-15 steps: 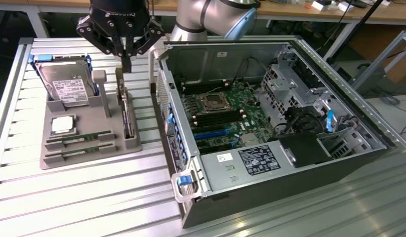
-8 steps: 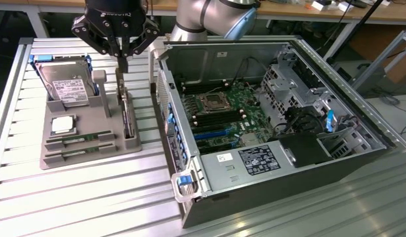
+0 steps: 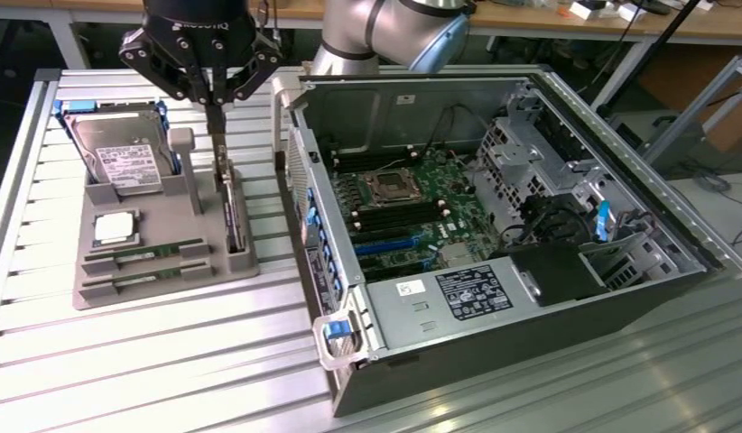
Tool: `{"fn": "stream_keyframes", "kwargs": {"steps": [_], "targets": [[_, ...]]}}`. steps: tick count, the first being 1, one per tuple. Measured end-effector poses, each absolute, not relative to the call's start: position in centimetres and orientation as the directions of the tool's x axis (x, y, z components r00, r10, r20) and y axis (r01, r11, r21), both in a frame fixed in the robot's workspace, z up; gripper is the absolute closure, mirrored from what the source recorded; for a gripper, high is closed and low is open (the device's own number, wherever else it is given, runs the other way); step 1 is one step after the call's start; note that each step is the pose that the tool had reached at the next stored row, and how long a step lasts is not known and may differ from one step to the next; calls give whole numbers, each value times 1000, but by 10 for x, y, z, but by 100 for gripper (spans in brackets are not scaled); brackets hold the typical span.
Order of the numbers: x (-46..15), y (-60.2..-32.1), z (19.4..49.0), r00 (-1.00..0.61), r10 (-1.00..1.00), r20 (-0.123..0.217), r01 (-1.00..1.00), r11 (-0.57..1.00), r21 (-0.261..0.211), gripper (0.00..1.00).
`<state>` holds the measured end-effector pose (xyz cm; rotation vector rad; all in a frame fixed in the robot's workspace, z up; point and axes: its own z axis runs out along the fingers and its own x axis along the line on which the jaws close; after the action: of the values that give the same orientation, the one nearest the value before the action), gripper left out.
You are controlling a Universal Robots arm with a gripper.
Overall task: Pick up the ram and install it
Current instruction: 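Reach for the ram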
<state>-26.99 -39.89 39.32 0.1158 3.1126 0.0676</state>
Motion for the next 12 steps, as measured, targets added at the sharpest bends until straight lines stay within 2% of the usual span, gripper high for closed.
{"fn": "stream_keyframes", "kwargs": {"steps": [12], "targets": [[-283,-399,393,-997,75,-24,74,996,44,90]]}}
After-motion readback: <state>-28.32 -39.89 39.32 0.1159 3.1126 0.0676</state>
